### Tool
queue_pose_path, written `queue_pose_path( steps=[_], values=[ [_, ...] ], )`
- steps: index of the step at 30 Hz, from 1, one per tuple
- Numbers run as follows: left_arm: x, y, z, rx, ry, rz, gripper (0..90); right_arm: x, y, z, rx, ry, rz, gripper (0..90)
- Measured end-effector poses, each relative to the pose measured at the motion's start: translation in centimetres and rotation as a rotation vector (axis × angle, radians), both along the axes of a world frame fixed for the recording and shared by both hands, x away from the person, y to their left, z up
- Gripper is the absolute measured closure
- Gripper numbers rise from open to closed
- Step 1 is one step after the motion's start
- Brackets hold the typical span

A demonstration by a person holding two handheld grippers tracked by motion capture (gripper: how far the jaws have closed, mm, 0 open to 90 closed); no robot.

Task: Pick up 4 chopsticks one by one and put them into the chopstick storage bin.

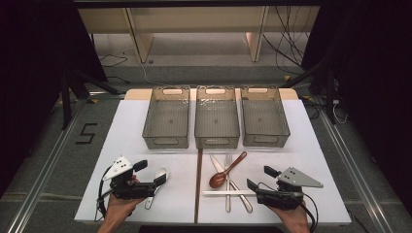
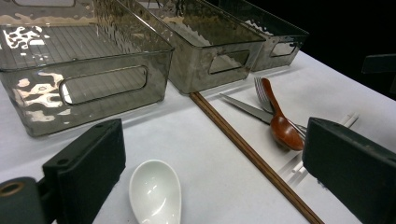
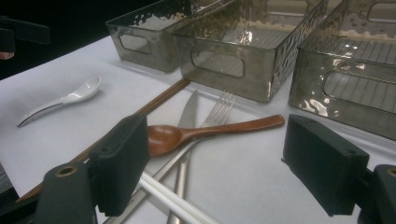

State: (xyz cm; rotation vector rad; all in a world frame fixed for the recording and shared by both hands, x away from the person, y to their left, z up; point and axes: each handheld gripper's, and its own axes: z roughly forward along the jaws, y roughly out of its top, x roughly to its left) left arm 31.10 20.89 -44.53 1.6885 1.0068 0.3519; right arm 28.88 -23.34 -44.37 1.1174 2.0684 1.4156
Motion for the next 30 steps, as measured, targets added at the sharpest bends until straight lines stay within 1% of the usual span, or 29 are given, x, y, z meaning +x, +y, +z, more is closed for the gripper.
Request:
queue_pose_path(
  steps=[3,8,10,12,14,16,19,20,21,23,24,26,27,28,29,30],
  values=[
    [0.0,0.0,0.0,0.001,0.001,-0.003,5.5,0.1,0.0,0.0,-0.002,0.006,0.009,23.5],
    [0.1,-0.1,0.0,0.005,0.002,-0.007,5.5,0.1,0.1,0.3,-0.03,0.01,0.032,23.7],
    [0.1,-0.1,-0.1,0.005,0.004,-0.007,5.5,0.2,0.2,0.5,-0.059,0.011,0.044,23.7],
    [0.1,0.0,-0.1,0.005,0.007,-0.005,5.5,0.7,0.2,0.8,-0.111,0.022,0.076,23.5],
    [0.2,0.0,-0.1,0.007,0.006,-0.005,5.5,1.0,0.1,1.3,-0.145,0.022,0.097,24.1],
    [0.2,-0.1,-0.1,0.001,0.007,0.0,5.5,1.4,-0.1,1.8,-0.169,0.032,0.121,24.1],
    [0.2,0.0,-0.1,0.008,0.01,-0.001,5.5,1.9,-0.1,2.3,-0.216,0.047,0.17,25.8],
    [0.2,0.0,-0.1,0.009,0.009,0.001,5.5,1.9,-0.1,2.3,-0.216,0.047,0.17,25.8],
    [0.3,-0.1,-0.1,0.009,0.008,0.001,5.5,2.3,0.1,2.3,-0.262,0.062,0.183,25.9],
    [0.3,-0.1,-0.2,0.009,0.007,0.002,5.5,2.7,0.3,2.4,-0.303,0.073,0.207,26.2],
    [0.3,-0.1,-0.2,0.011,0.007,0.003,5.5,2.9,0.3,2.4,-0.324,0.068,0.211,26.6],
    [0.3,-0.1,-0.2,0.01,0.008,0.005,5.5,3.1,0.4,2.5,-0.333,0.076,0.22,26.7],
    [0.3,0.0,-0.2,0.011,0.01,0.004,5.5,3.5,0.4,2.7,-0.356,0.094,0.242,26.7],
    [0.3,0.0,-0.2,0.011,0.01,0.005,5.5,3.8,0.5,2.8,-0.37,0.108,0.253,26.7],
    [0.3,0.1,-0.2,0.015,0.01,0.004,5.5,4.1,0.5,2.9,-0.381,0.116,0.266,26.7],
    [0.3,0.1,-0.1,0.013,0.01,0.005,5.5,4.1,0.5,2.9,-0.381,0.116,0.266,26.7]
  ],
)
